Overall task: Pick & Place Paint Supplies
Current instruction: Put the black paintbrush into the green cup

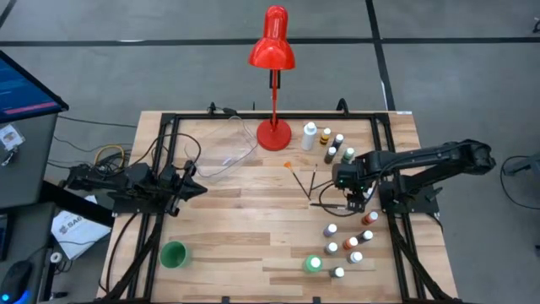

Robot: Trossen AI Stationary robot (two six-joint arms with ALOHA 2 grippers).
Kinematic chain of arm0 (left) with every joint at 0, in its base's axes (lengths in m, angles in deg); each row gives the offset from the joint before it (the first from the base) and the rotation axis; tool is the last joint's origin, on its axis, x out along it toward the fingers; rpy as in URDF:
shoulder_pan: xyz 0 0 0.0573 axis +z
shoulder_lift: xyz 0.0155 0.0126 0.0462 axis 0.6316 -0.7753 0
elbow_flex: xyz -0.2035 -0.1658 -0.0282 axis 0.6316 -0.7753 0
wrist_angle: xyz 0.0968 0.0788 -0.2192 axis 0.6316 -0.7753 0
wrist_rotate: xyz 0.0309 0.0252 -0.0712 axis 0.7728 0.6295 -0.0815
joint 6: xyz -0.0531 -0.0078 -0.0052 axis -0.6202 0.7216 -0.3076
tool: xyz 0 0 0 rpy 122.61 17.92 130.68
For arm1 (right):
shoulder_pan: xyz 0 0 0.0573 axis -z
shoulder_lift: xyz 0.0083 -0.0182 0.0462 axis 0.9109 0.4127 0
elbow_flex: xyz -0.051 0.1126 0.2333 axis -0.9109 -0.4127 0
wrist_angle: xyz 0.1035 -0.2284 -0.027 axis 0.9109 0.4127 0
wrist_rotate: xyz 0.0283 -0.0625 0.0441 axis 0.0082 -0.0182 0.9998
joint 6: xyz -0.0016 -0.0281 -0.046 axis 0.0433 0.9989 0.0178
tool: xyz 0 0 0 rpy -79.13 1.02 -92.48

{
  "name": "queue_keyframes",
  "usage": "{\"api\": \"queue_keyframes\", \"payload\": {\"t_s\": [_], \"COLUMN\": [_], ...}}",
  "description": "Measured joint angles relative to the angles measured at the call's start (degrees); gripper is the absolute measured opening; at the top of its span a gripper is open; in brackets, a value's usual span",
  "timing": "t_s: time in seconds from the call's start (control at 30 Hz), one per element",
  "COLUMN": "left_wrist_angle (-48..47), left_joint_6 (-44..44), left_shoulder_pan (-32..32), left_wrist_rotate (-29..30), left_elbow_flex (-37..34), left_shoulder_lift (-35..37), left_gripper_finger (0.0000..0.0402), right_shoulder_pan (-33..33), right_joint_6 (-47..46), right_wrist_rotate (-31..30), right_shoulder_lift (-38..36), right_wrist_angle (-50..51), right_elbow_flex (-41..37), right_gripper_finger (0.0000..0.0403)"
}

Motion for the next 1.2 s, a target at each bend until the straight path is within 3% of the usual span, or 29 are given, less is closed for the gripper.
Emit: {"api": "queue_keyframes", "payload": {"t_s": [0.43,0.8,1.2], "left_wrist_angle": [0.9,1.2,1.3], "left_joint_6": [0.0,0.0,0.0], "left_shoulder_pan": [0.0,0.0,0.0], "left_wrist_rotate": [0.0,0.0,0.0], "left_elbow_flex": [0.0,0.0,0.0], "left_shoulder_lift": [-0.1,-0.6,-0.7], "left_gripper_finger": [0.0002,0.0002,0.0002], "right_shoulder_pan": [-1.0,-4.0,-4.8], "right_joint_6": [-2.3,-11.2,-11.6], "right_wrist_rotate": [0.0,-0.3,-0.3], "right_shoulder_lift": [3.7,11.3,19.6], "right_wrist_angle": [-2.8,-5.6,-6.4], "right_elbow_flex": [-1.7,-1.6,-1.5], "right_gripper_finger": [0.021,0.021,0.021]}}
